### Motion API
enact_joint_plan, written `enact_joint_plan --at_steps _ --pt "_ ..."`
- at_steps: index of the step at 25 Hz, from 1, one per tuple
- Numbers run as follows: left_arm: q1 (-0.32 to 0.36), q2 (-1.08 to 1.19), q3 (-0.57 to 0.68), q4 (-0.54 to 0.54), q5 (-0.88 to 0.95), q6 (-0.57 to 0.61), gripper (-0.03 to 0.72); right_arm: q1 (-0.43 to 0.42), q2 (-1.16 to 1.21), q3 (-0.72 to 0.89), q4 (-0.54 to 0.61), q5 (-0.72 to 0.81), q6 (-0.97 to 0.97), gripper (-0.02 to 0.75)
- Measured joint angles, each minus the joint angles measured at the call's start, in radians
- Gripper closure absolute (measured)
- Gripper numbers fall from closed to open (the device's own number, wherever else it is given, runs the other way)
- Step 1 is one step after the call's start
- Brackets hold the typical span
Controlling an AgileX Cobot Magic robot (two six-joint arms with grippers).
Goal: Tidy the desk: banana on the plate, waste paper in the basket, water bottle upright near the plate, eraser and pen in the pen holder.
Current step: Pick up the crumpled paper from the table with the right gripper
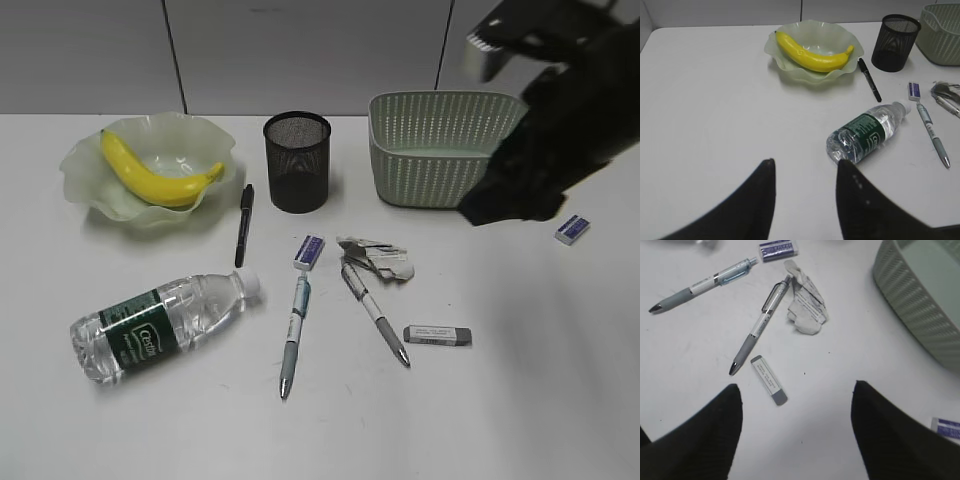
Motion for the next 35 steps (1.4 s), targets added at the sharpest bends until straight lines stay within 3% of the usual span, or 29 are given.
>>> enact_joint_plan --at_steps 3,11,19,21,24,26,29,33,35 --pt "0.000 0.000 0.001 0.000 0.000 0.000 0.388 0.052 0.192 -0.096 -0.057 -0.013 0.069 0.197" --pt "0.000 0.000 0.002 0.001 -0.007 0.000 0.387 0.059 0.568 -0.327 -0.042 -0.055 0.134 0.195" --pt "0.000 0.000 0.002 0.001 -0.007 0.000 0.387 0.059 0.754 -0.385 0.015 -0.058 0.138 0.200" --pt "0.000 0.000 0.002 0.001 -0.007 0.000 0.387 0.059 0.768 -0.393 0.017 -0.059 0.138 0.253" --pt "0.000 0.000 0.002 0.001 -0.007 0.000 0.387 0.059 0.769 -0.396 0.020 -0.040 0.138 0.531" --pt "0.000 0.000 0.002 0.001 -0.007 0.000 0.387 0.059 0.759 -0.396 0.023 -0.024 0.139 0.658" --pt "0.000 0.000 0.002 0.001 -0.007 0.000 0.387 0.059 0.696 -0.395 0.025 0.023 0.139 0.714" --pt "0.000 0.000 0.002 0.001 -0.007 0.000 0.387 0.059 0.540 -0.395 0.023 0.024 0.151 0.724" --pt "0.000 0.000 0.002 0.001 -0.007 0.000 0.387 0.058 0.465 -0.395 -0.034 -0.030 0.226 0.724"
